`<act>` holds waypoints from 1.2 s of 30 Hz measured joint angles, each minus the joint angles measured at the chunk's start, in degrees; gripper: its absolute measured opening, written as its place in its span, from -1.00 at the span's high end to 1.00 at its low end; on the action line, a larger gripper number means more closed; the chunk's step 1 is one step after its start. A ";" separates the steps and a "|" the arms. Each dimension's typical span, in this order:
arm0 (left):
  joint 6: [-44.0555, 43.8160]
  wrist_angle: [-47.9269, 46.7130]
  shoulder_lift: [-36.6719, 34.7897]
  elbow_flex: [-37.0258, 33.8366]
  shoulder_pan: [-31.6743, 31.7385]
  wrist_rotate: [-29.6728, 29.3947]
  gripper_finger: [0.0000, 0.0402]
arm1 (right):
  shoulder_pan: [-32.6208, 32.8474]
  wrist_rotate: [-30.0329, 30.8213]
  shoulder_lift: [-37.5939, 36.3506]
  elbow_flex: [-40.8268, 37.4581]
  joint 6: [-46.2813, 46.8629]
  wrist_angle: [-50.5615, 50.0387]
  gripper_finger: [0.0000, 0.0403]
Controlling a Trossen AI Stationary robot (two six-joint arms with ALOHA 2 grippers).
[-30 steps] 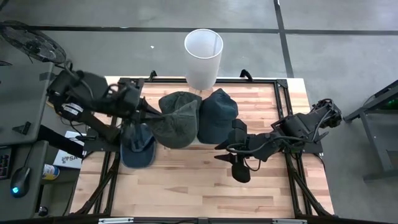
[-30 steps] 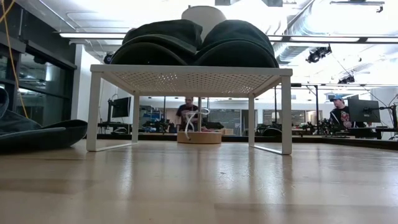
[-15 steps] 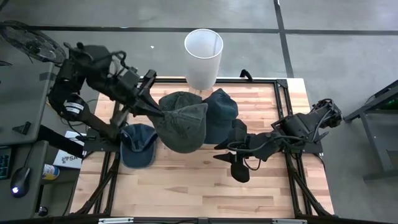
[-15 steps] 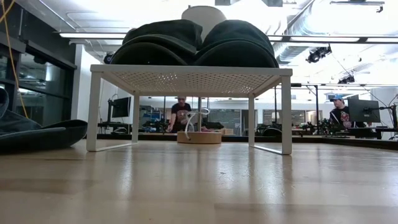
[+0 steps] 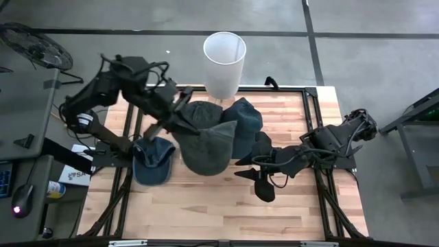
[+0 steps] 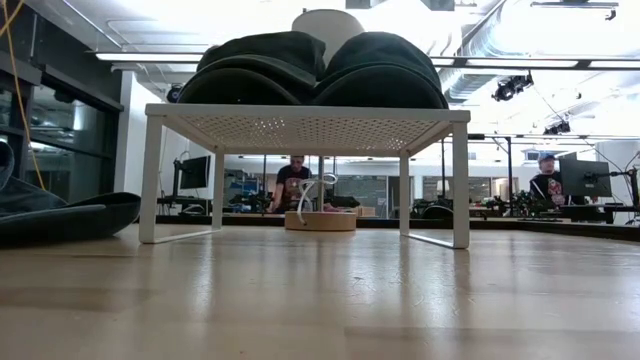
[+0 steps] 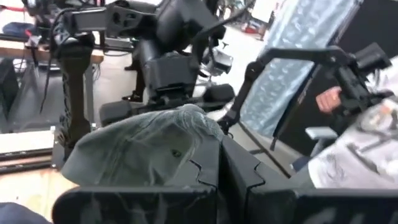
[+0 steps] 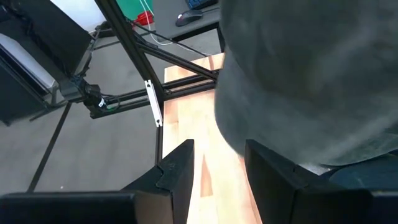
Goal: Pick & Place hat
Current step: Stack the green cap on the green cap on the shelf
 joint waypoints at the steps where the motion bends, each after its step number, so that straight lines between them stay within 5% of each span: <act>1: -0.88 1.71 -0.02 -1.25 -0.47 -0.58 1.00 | 0.00 0.00 0.00 -0.01 0.00 0.00 0.34; 7: -3.71 3.44 -0.18 -5.42 -6.11 -12.98 1.00 | 0.00 0.13 0.00 0.00 -0.01 -0.14 0.34; 15: -5.86 9.51 -1.81 -11.27 -16.69 -22.89 1.00 | 0.00 0.24 0.00 0.00 -0.13 -0.83 0.34; 22: -10.08 20.44 -3.30 -23.09 -24.86 -30.22 1.00 | 0.00 0.24 0.02 -0.01 -0.47 -0.98 0.34; 29: -12.28 32.12 -10.68 -36.65 -24.90 -32.72 1.00 | 0.00 0.22 0.02 -0.02 -0.48 -1.22 0.34; 36: -13.11 30.30 -21.65 -42.02 -21.54 -34.49 1.00 | 0.00 -0.17 0.04 -0.02 -0.20 -1.30 0.34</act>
